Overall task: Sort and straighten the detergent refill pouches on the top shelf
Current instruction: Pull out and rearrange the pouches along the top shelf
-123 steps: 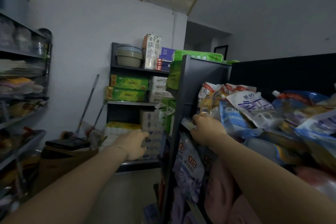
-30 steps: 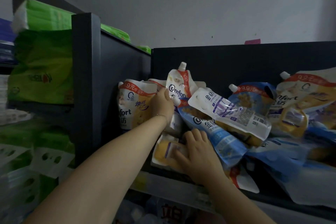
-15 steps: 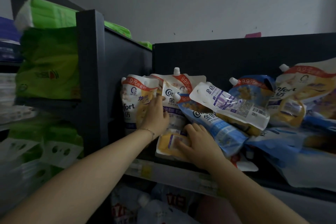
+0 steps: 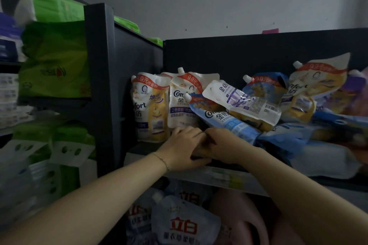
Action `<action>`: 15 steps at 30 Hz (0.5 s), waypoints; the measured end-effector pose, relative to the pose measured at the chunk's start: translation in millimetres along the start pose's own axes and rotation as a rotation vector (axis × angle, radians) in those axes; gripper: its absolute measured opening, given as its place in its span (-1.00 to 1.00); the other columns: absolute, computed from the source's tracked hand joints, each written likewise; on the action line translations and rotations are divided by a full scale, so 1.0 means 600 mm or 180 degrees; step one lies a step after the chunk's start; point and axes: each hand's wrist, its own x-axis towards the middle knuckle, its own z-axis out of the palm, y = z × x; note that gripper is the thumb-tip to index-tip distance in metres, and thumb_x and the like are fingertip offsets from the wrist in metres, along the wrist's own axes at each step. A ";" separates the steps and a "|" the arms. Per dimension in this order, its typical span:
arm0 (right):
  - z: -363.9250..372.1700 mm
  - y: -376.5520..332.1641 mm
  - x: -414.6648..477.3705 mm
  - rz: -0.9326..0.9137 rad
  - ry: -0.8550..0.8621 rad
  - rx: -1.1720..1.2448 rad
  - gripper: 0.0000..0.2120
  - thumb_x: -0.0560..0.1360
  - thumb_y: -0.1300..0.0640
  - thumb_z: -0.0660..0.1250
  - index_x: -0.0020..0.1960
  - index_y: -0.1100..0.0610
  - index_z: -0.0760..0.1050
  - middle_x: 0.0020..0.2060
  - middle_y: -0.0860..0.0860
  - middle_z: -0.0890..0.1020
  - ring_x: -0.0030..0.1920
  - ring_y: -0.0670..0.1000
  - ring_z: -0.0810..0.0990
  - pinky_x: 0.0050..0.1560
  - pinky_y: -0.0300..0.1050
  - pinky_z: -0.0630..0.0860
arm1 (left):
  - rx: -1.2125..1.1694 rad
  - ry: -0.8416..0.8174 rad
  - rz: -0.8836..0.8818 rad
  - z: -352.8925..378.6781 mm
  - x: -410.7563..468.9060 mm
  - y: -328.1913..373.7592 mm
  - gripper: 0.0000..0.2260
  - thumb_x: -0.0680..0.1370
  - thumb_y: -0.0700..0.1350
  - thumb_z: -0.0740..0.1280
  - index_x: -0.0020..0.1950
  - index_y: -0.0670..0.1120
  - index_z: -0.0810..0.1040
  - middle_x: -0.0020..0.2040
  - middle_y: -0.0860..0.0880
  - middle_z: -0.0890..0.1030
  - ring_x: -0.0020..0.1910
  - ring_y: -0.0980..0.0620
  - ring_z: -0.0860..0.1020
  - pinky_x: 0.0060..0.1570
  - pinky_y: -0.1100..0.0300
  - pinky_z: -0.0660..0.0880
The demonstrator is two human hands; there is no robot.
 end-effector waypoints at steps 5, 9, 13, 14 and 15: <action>-0.039 0.014 -0.043 0.0031 -0.0020 -0.0464 -0.78 0.50 0.02 0.30 -0.06 0.17 0.59 -0.11 0.09 0.62 -0.08 0.07 0.57 -0.10 -0.09 0.51 | -0.0027 0.0285 0.0296 0.016 -0.004 0.012 -0.64 0.49 0.24 0.19 0.12 0.04 0.51 0.16 0.03 0.54 0.15 0.00 0.41 0.06 -0.07 0.35; -0.054 0.018 -0.066 0.0188 -0.0675 -0.1307 -0.72 0.41 -0.10 0.42 -0.07 0.10 0.55 -0.09 0.02 0.58 -0.06 0.05 0.55 -0.10 -0.07 0.54 | -0.0396 0.0302 0.0263 0.026 0.003 0.027 -0.66 0.50 0.19 0.19 0.00 0.05 0.65 0.12 0.04 0.62 0.13 -0.06 0.54 0.07 -0.09 0.41; -0.046 0.014 -0.069 0.0211 -0.0673 -0.1966 -0.66 0.49 -0.05 0.35 0.18 0.12 0.48 0.11 0.06 0.56 0.08 0.10 0.57 -0.15 -0.08 0.47 | -0.0798 0.0424 -0.0223 0.023 0.009 0.046 -0.60 0.48 0.23 0.14 0.03 0.03 0.63 0.08 0.09 0.62 0.13 0.00 0.53 0.09 0.01 0.33; -0.046 0.014 -0.069 0.0216 -0.0696 -0.1947 -0.68 0.50 -0.03 0.33 0.18 0.12 0.48 0.12 0.07 0.56 0.08 0.11 0.57 -0.12 -0.07 0.48 | -0.0674 0.0479 -0.0174 0.022 0.009 0.049 -0.63 0.48 0.21 0.16 0.00 0.03 0.63 0.05 0.08 0.63 0.09 -0.02 0.55 0.05 0.00 0.36; -0.048 0.015 -0.069 0.0251 -0.0730 -0.1865 -0.70 0.51 -0.02 0.32 0.17 0.13 0.50 0.12 0.08 0.56 0.07 0.11 0.56 -0.10 -0.07 0.49 | -0.0521 0.0539 -0.0063 0.024 0.008 0.049 -0.67 0.48 0.18 0.19 -0.03 0.02 0.63 0.00 0.07 0.65 0.03 -0.04 0.59 -0.02 -0.01 0.41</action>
